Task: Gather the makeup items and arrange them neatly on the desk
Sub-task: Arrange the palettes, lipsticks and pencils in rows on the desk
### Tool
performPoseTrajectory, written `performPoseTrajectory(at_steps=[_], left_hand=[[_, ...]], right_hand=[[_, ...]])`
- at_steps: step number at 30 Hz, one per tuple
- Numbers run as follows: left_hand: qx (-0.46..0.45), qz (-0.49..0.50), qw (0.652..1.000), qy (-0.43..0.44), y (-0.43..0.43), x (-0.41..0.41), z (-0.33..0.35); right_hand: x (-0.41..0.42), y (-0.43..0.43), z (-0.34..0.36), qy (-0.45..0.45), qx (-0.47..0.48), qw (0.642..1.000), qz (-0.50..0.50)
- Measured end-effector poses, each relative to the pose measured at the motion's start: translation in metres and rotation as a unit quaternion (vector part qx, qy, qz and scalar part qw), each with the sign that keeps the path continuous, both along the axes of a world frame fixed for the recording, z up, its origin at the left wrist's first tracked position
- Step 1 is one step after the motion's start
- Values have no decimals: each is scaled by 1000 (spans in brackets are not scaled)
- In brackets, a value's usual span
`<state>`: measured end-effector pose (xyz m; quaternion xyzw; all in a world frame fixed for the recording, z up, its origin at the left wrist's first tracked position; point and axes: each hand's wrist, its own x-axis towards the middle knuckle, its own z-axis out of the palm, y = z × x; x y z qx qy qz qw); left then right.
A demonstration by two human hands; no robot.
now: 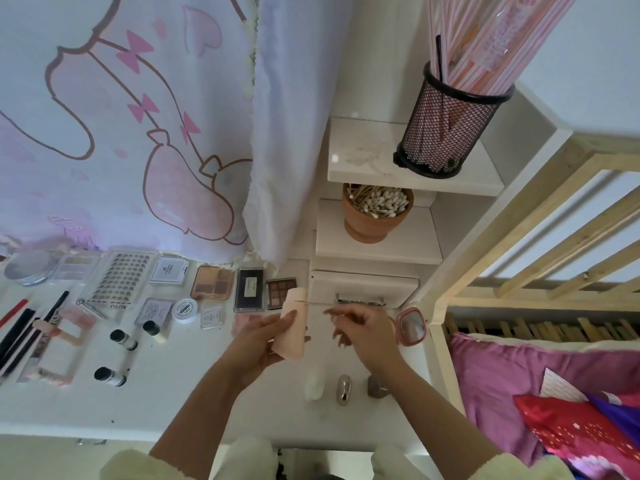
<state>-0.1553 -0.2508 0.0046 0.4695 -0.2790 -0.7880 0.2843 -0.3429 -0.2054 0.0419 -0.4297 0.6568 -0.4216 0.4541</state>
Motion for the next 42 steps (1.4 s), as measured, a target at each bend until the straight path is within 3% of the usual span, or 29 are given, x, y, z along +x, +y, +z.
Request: performPoseTrajectory(at_steps=[7, 13, 21, 30, 35, 39, 42], left_hand=[[-113, -112, 985, -68, 8, 5, 21], [-99, -114, 988, -25, 16, 6, 26], [-46, -65, 996, 44, 15, 4, 34], [-146, -157, 974, -69, 11, 2, 42], [-158, -159, 968, -109, 7, 3, 44], [-169, -167, 963, -127, 5, 1, 43], [-157, -164, 966, -124, 3, 1, 41]], right_hand=[[4, -21, 3, 15, 38, 999, 28], [6, -20, 1, 32, 21, 997, 61], [-4, -18, 8, -32, -22, 994, 106], [-12, -22, 12, -33, 34, 996, 70], [-16, -24, 14, -35, 70, 992, 100], [-15, -26, 11, 8, 46, 995, 91], [-18, -28, 9, -30, 43, 994, 98]])
